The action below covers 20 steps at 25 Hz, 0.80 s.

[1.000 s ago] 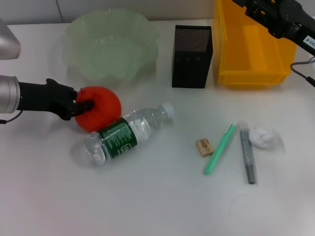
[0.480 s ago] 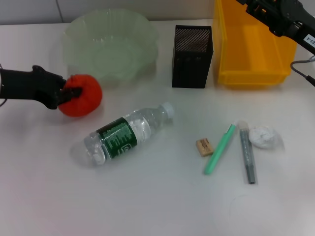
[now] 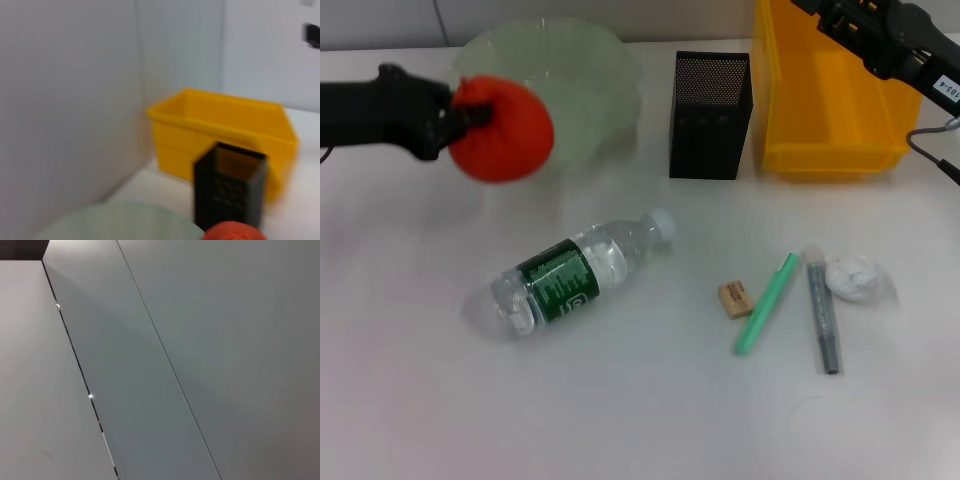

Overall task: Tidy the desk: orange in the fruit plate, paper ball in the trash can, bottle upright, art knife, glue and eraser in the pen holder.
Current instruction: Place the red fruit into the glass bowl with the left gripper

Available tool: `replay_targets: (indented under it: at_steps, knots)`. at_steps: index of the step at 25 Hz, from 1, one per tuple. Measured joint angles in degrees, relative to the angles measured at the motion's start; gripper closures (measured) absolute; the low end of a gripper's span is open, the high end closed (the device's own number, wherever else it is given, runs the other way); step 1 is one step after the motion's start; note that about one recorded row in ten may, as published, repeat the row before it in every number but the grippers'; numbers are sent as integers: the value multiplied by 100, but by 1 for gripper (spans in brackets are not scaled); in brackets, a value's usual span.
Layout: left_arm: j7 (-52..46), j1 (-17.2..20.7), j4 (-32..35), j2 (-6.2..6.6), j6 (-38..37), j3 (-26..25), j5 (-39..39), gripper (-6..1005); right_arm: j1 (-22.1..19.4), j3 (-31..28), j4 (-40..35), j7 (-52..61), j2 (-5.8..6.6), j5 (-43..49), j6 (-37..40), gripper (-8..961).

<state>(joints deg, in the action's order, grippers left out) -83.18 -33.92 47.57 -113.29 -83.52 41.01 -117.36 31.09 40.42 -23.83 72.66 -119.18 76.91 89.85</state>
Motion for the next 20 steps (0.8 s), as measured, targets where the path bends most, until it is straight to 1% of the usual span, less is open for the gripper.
replay_targets:
  at_steps: [1, 2, 3, 4, 7, 8, 9, 10, 12, 13, 14, 18, 20]
  knots:
    - [111, -10, -31, -59, 206, -3, 104, 919, 0, 1, 1, 0, 0, 0, 4, 261]
    - [184, -19, -46, -91, 325, -4, 171, 924, 2, 0, 1, 1, 0, -1, 5, 261]
    - [597, -81, -259, -255, 801, -16, 451, 929, 11, 2, 6, 2, 0, -1, 7, 261]
    - [597, -81, -259, -255, 801, -16, 451, 934, 11, 2, 6, 2, 0, -1, 7, 261]
    - [1191, -195, -670, -413, 1415, -22, 843, 939, 9, 8, 28, 2, 0, -1, 7, 261]
    - [1648, -287, -1012, -484, 1899, -12, 1208, 938, -3, 13, 37, 2, 0, -1, 12, 261]
    - [1648, -287, -1012, -484, 1899, -12, 1208, 938, -3, 13, 37, 2, 0, -1, 12, 261]
    - [1829, -334, -1171, -503, 2079, 0, 1346, 938, -8, 14, 45, 6, 0, -1, 19, 261]
    - [2252, -486, -1578, -507, 2442, 7, 1567, 925, -17, 12, 93, 10, 1, -1, 54, 261]
    - [2564, -596, -1860, -527, 2757, 1, 1747, 919, -20, 6, 154, 9, 0, -1, 82, 261]
    - [2564, -596, -1860, -527, 2757, 1, 1747, 913, -20, 6, 154, 9, 0, -1, 82, 261]
    - [3550, -800, -2564, -581, 3349, 29, 2372, 888, -39, 1, 237, 4, 0, -1, 101, 261]
    - [3872, -851, -2761, -584, 3479, 29, 2538, 875, -47, -4, 238, 4, 0, -5, 116, 262]
